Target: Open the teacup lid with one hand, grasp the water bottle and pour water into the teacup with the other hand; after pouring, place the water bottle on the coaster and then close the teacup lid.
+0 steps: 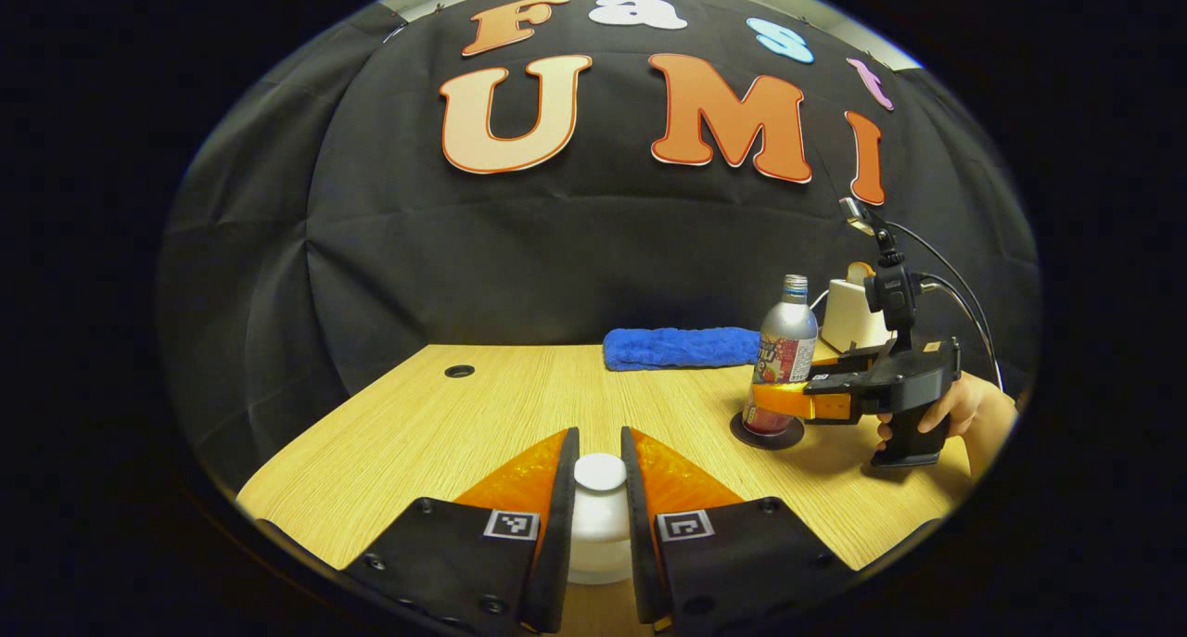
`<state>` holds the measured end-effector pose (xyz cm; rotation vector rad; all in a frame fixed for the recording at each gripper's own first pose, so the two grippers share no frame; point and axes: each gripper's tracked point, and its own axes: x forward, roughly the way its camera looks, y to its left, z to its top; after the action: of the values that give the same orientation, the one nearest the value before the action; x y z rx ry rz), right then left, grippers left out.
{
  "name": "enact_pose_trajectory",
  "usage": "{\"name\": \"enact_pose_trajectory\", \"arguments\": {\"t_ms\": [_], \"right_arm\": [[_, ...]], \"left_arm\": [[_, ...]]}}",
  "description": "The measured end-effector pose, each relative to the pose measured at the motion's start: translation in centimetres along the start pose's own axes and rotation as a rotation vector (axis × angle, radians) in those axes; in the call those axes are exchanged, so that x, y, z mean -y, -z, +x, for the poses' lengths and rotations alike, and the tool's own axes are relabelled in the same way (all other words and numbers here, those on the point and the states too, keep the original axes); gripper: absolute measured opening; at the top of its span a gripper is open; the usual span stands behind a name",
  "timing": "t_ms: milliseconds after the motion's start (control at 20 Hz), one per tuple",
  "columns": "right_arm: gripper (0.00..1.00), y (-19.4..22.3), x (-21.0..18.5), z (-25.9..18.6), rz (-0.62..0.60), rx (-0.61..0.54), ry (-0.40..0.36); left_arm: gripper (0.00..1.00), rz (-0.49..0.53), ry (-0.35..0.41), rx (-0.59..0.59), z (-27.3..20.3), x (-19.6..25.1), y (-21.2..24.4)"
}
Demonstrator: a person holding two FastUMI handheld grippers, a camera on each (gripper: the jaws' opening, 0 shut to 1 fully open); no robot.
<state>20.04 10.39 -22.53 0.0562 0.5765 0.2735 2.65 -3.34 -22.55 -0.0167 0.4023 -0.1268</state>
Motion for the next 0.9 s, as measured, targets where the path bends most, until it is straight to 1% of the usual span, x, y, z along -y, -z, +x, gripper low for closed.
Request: {"name": "enact_pose_trajectory", "arguments": {"t_ms": [200,300,450,500,550,600,650,700,900], "right_arm": [[0.78,0.0,0.0,-0.1,-0.003,-0.018,0.005],[0.79,0.1,0.4,-0.1,-0.002,-0.024,0.022],[0.84,-0.1,0.7,-0.8,-0.022,-0.030,0.037],[0.86,-0.3,0.6,-1.2,-0.031,-0.026,0.036],[0.90,-0.6,0.6,-1.5,-0.038,-0.020,0.035],[0.93,-0.7,0.5,-1.9,-0.046,-0.016,0.035],[0.97,-0.9,0.5,-2.2,-0.052,-0.012,0.037],[0.98,-0.9,0.4,-2.7,-0.058,-0.008,0.032],[0.98,-1.0,-0.4,-4.9,-0.089,0.011,0.013]], "left_arm": [[0.32,-0.004,0.000,-0.002,0.2,0.0,0.0],[0.32,-0.004,0.000,-0.008,0.4,0.0,0.2],[0.33,-0.007,0.004,-0.025,0.9,0.0,0.9],[0.29,-0.007,-0.001,-0.036,1.1,-0.1,1.4],[0.33,-0.007,-0.002,-0.047,1.2,-0.2,2.1],[0.36,-0.009,-0.005,-0.051,1.2,-0.3,2.2],[0.36,-0.012,-0.007,-0.057,1.6,-0.2,2.5],[0.33,-0.017,-0.007,-0.059,1.7,-0.1,2.6],[0.33,-0.002,-0.005,-0.066,1.8,-0.1,3.8]]}}
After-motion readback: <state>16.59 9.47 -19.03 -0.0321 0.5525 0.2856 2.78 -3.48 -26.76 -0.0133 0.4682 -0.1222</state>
